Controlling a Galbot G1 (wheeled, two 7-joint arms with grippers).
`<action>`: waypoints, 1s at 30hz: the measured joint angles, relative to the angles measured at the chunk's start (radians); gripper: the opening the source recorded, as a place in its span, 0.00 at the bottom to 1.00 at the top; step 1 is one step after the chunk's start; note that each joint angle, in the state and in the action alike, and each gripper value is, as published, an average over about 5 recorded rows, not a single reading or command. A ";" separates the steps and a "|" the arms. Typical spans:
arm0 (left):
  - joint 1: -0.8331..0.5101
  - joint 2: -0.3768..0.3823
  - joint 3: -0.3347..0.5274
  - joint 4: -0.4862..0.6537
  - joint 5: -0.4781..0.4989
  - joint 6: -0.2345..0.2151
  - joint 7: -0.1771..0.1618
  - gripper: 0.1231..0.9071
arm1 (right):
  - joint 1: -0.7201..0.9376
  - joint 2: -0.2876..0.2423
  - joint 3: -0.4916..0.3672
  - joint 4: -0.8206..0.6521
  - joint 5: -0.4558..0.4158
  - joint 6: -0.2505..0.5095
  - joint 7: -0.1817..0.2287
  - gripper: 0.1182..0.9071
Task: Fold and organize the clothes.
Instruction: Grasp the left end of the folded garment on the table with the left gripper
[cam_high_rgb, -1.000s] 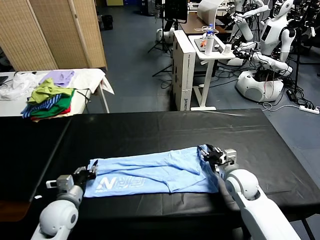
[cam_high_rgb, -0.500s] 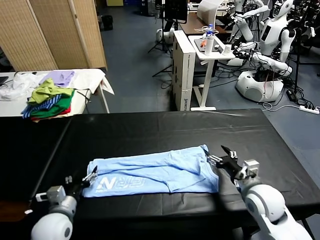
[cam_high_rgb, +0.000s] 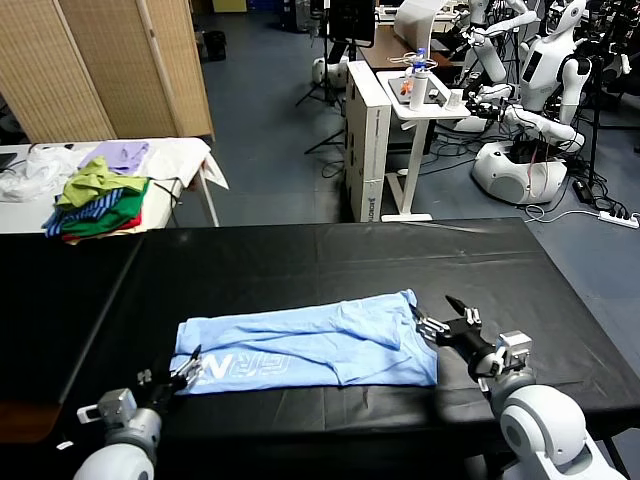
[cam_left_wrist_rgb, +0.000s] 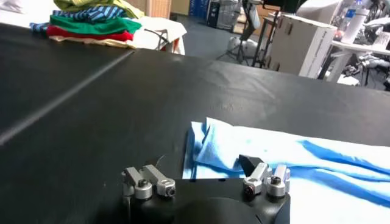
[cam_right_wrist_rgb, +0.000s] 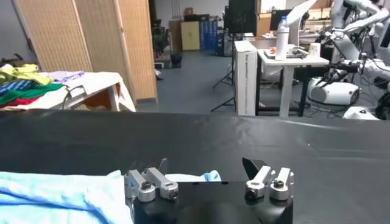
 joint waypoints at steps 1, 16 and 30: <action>-0.001 0.000 0.001 0.001 -0.001 0.000 0.001 0.94 | 0.001 0.001 0.000 0.000 0.000 0.000 0.000 1.00; 0.000 0.017 0.021 -0.003 0.004 0.002 0.035 0.13 | 0.019 0.019 -0.024 0.000 -0.010 0.000 0.002 1.00; 0.016 0.103 -0.001 -0.006 0.249 -0.051 0.076 0.05 | 0.015 0.024 -0.004 0.007 -0.010 -0.002 0.005 1.00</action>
